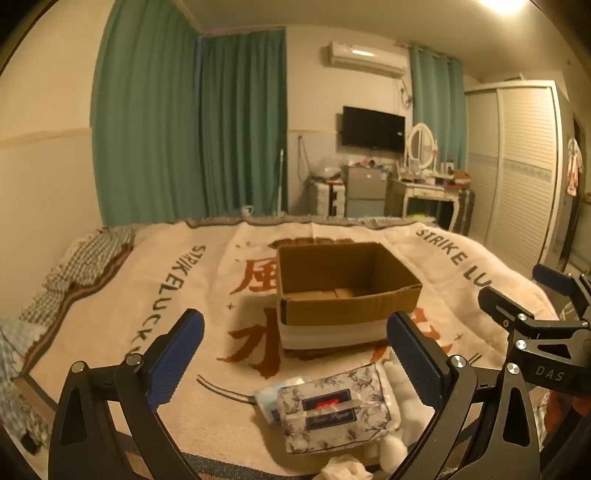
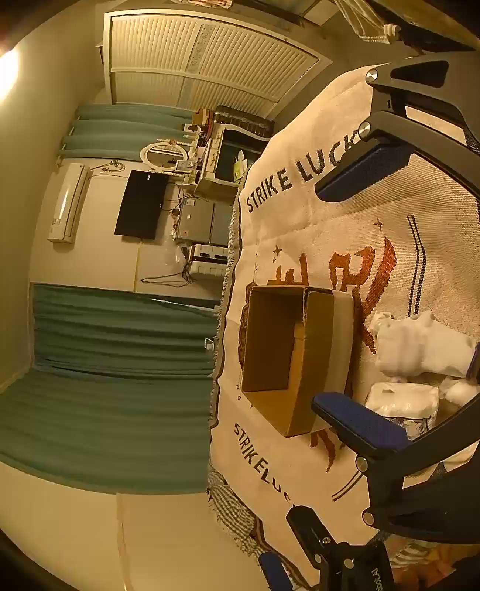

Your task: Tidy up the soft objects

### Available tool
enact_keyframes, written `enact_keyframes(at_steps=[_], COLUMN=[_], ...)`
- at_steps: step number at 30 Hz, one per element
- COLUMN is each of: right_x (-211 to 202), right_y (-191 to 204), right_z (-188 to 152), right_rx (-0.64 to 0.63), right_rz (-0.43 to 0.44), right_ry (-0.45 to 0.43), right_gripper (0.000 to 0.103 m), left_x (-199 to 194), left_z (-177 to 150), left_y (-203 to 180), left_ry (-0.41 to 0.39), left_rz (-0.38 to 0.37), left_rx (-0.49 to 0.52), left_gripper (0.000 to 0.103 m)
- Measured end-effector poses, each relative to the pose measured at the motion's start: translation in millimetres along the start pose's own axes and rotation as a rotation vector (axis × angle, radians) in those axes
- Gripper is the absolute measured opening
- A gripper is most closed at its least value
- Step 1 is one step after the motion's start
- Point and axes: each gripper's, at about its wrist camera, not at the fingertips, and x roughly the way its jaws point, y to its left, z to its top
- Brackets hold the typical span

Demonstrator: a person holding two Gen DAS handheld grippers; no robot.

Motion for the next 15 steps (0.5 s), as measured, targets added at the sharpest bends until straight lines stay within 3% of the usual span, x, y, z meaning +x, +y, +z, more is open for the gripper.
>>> enact_keyframes(at_steps=[15], right_x=[3.5], right_y=[-3.0], right_z=[-8.9], right_rx=[0.005], right_rz=[0.003], right_ry=[0.001], right_gripper=[0.103], left_x=[0.6], left_z=[-0.6], left_y=[3.9], left_ry=[0.002], left_rz=[0.012], left_rx=[-0.009], left_gripper=[0.101])
